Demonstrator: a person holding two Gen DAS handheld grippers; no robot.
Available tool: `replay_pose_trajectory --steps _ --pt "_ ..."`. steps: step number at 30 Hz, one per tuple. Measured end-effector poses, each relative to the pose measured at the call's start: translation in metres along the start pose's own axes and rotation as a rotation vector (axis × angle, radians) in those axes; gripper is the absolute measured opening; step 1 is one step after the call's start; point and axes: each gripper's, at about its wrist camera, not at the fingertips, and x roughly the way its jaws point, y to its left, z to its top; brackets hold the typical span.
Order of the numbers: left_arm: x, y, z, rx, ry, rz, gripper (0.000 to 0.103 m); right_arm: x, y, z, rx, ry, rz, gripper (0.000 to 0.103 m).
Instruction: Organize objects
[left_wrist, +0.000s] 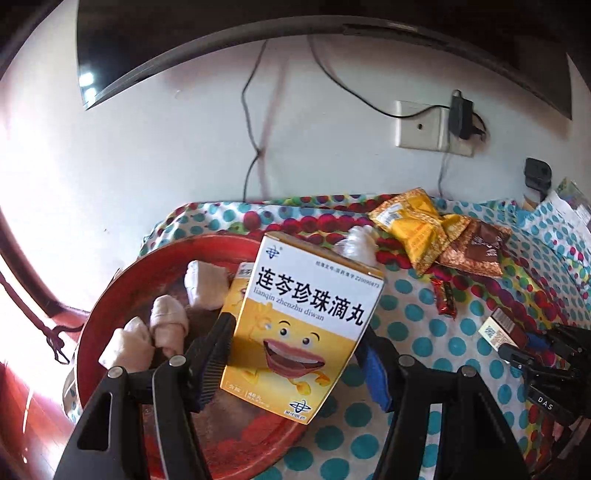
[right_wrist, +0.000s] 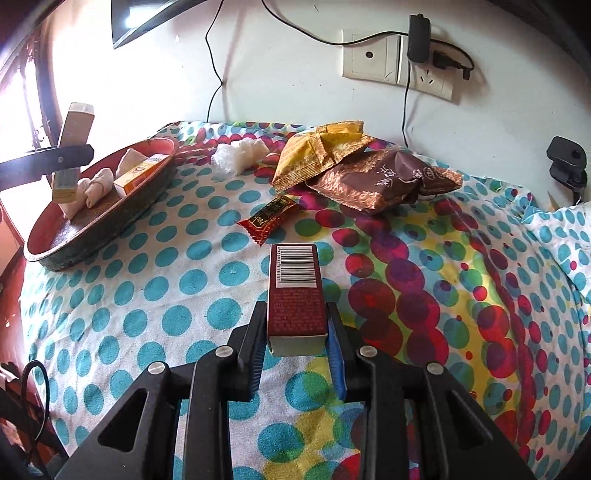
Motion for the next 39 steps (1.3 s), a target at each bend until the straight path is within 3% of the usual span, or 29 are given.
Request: replay_pose_trajectory --steps 6,16,24,28,39 --pt "0.003 0.058 -0.014 -0.141 0.012 0.061 0.065 0.006 -0.002 0.001 0.011 0.03 -0.043 0.028" --pt "0.014 0.116 -0.028 -0.227 0.046 0.119 0.065 0.009 0.004 0.0 -0.022 0.043 -0.085 0.028" --pt "0.036 0.15 -0.046 -0.261 0.114 0.153 0.065 0.007 0.009 -0.001 -0.046 0.051 -0.116 0.028" --pt "0.041 0.162 -0.052 -0.263 0.13 0.206 0.065 0.01 0.011 0.0 -0.063 0.053 -0.136 0.028" --pt "0.045 0.19 -0.061 -0.337 0.159 0.213 0.065 0.011 0.021 0.0 -0.114 0.051 -0.176 0.028"
